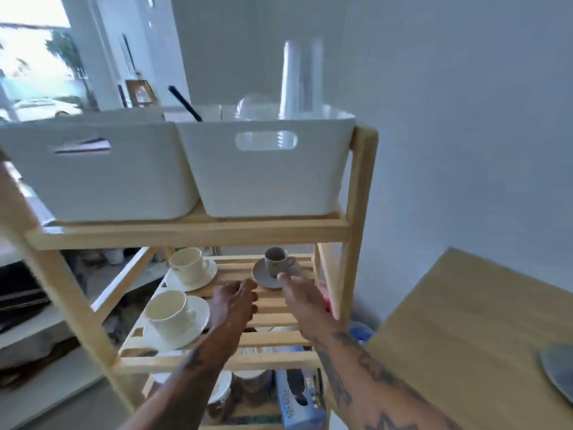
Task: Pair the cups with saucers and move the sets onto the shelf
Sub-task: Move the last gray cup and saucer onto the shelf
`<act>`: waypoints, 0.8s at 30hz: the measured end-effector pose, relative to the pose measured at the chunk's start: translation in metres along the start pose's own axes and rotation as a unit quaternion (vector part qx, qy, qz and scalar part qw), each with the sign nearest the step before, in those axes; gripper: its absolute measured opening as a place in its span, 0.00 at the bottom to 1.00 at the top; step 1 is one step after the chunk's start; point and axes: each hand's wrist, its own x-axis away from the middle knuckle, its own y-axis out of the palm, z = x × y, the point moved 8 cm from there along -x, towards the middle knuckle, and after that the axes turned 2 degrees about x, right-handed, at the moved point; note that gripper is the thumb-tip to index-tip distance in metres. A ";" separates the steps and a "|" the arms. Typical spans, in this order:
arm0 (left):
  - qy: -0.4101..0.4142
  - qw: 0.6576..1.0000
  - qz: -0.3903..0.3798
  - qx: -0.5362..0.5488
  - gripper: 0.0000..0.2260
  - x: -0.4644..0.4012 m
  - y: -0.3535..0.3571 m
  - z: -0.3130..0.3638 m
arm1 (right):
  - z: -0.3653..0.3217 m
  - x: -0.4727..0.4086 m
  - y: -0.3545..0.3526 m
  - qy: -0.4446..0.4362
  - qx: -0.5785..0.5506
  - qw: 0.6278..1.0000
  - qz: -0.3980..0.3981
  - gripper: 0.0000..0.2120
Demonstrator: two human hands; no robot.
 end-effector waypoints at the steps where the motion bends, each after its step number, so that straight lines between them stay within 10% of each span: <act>1: -0.005 1.000 -0.021 -0.003 0.10 0.022 0.008 0.007 | -0.003 0.024 -0.009 0.002 -0.011 1.000 -0.010 0.16; 15: -0.008 0.941 -0.321 -0.111 0.09 0.211 0.271 0.066 | 0.122 0.207 -0.362 0.150 -0.087 0.940 0.292 0.18; 24: -0.034 0.901 -0.394 -0.179 0.16 0.223 0.427 -0.007 | 0.256 0.209 -0.444 0.266 -0.127 0.887 0.355 0.09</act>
